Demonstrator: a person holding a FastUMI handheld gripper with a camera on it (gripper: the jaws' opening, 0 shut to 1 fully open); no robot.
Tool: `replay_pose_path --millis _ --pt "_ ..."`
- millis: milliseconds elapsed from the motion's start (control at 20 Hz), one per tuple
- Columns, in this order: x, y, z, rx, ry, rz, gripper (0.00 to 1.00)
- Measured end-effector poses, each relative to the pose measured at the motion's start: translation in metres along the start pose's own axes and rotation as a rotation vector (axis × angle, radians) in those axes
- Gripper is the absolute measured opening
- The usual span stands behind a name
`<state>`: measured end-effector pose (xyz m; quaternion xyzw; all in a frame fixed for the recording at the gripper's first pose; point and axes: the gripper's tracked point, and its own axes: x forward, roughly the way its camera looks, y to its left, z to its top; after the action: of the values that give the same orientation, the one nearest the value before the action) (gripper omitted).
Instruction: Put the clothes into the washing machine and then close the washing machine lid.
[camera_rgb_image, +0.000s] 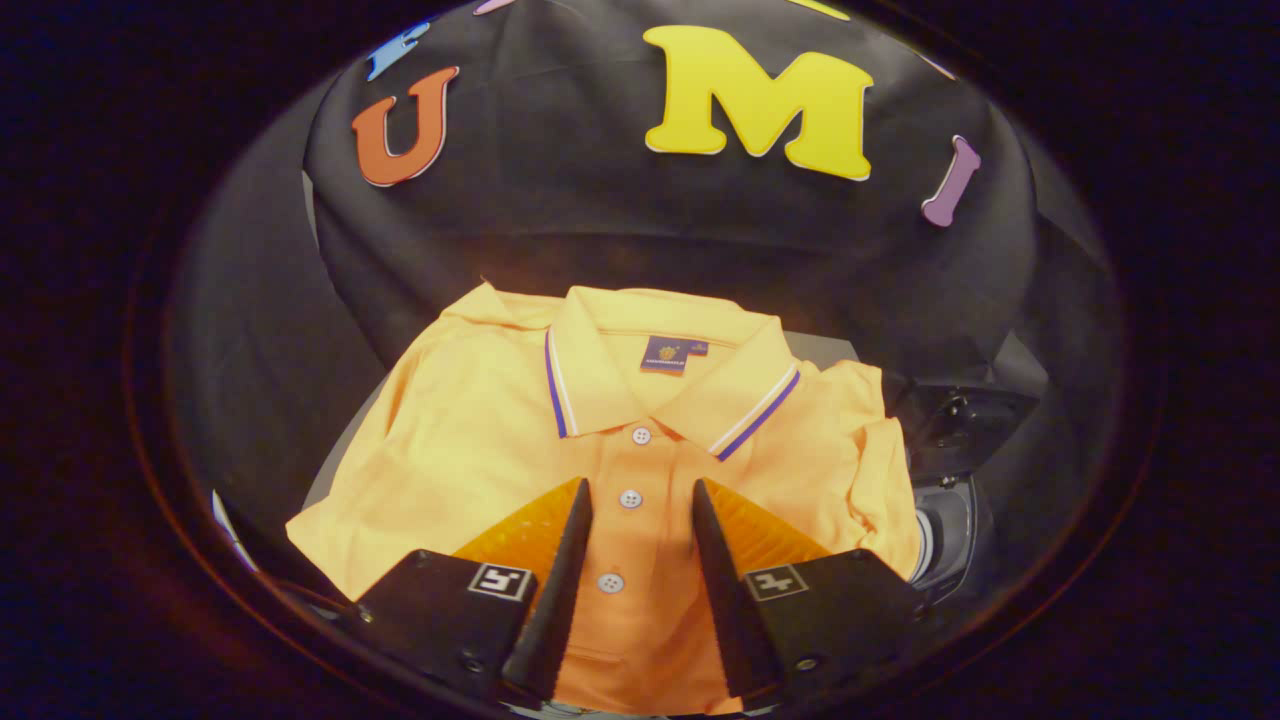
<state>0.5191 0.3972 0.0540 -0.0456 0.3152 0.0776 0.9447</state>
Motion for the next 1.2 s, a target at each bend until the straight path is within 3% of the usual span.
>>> replay_pose_path --millis 250,550,850,1200 --pt "-0.005 -0.003 0.005 -0.001 0.027 0.036 0.13" --pt "-0.038 -0.014 -0.029 -0.012 -0.014 0.102 0.06" --pt "-0.098 -0.038 -0.037 0.112 -0.128 0.205 0.06" --pt "-0.189 -0.118 -0.027 0.171 -0.315 0.208 0.06"
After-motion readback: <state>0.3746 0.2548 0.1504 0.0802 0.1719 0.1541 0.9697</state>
